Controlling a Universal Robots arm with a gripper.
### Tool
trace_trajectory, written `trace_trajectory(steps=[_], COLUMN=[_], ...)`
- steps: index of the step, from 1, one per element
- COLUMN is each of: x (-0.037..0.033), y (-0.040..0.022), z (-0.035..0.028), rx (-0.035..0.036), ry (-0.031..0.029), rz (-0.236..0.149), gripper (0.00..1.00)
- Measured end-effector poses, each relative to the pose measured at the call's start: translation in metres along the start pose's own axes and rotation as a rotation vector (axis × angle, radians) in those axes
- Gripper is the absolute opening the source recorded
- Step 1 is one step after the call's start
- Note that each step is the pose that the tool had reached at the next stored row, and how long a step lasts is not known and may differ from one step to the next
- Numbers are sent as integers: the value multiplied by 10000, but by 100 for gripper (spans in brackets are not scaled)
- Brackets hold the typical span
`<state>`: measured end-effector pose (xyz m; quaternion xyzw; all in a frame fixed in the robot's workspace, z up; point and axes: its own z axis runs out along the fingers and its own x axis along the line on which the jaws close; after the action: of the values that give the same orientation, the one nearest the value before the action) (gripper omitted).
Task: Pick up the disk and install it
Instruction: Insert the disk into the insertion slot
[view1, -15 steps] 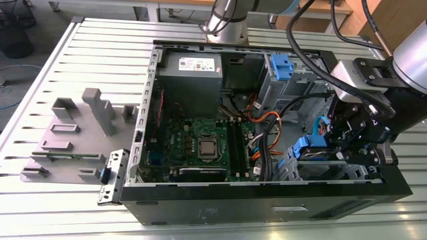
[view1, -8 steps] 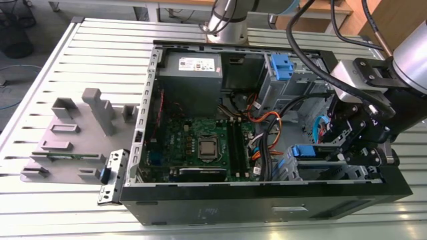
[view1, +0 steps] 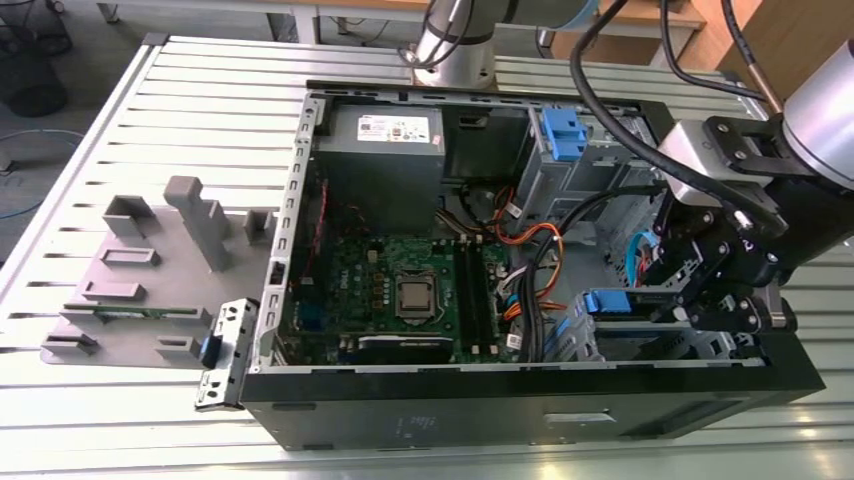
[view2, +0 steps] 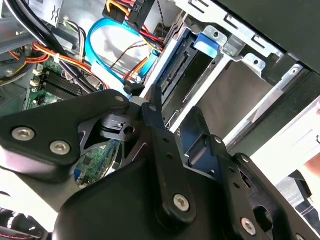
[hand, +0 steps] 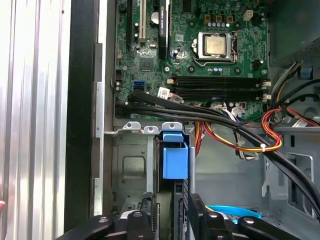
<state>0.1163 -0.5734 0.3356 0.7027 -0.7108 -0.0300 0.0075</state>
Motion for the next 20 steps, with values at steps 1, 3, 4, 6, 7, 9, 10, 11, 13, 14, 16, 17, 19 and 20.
trace_trajectory(steps=[1,3,4,6,7,9,10,11,13,14,16,17,19,20], x=[-1,-2,-3,-5,-5,-5,-5,-5,-5,-4,-4,-5,-5,-5], y=[1,5,8,11,12,18,23,29,44,47,48,48,49,49], z=[-12,-63,-94,-151,-165,-164,-161,-159,-156,-156,-155,-157,-169,-168], rx=[3,6,6,9,11,52,125,203,347,377,379,380,380,380], ry=[0,-4,-6,-10,-9,-18,-45,-73,-123,-125,-126,-128,-127,-128], rz=[-2,-2,-1,-1,-1,-1,-8,-18,-39,-49,-51,-51,-50,-50], gripper=[42,42,42,42,42,42,42,42,42,42,42,42,42,42])
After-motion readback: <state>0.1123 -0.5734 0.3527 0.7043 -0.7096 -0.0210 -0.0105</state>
